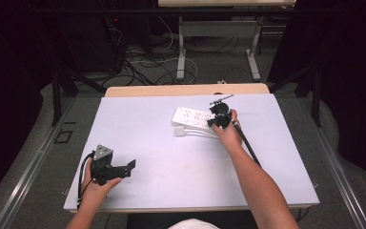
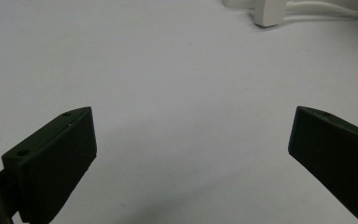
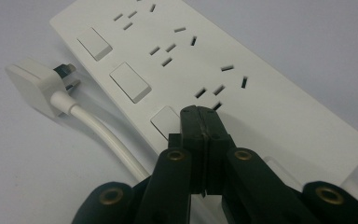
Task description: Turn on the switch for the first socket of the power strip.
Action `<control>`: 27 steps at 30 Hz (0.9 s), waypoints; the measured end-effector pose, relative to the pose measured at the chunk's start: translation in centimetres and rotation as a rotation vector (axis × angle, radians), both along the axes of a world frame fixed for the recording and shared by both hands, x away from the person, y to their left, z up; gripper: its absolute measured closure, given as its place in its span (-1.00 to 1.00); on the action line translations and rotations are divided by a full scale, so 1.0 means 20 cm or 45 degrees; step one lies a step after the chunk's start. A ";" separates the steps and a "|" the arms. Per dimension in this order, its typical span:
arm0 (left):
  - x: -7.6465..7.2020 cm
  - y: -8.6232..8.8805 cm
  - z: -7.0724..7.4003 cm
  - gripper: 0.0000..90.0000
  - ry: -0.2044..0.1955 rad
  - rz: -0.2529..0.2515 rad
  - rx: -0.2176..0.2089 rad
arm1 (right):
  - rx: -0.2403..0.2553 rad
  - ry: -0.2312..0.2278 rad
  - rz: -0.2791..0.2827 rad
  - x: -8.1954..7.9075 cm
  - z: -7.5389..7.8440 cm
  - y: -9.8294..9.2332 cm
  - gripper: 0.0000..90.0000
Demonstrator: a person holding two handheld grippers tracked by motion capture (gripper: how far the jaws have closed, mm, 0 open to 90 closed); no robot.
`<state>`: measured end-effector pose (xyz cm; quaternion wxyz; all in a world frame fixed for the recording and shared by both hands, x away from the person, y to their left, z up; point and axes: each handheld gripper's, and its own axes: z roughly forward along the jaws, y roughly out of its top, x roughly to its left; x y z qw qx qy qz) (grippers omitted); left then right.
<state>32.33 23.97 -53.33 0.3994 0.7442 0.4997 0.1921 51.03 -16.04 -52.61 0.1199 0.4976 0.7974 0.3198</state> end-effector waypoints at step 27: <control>0.00 0.00 0.00 -0.98 0.002 -0.002 0.003 | 0.000 -0.004 -0.019 -0.01 0.03 -0.01 0.85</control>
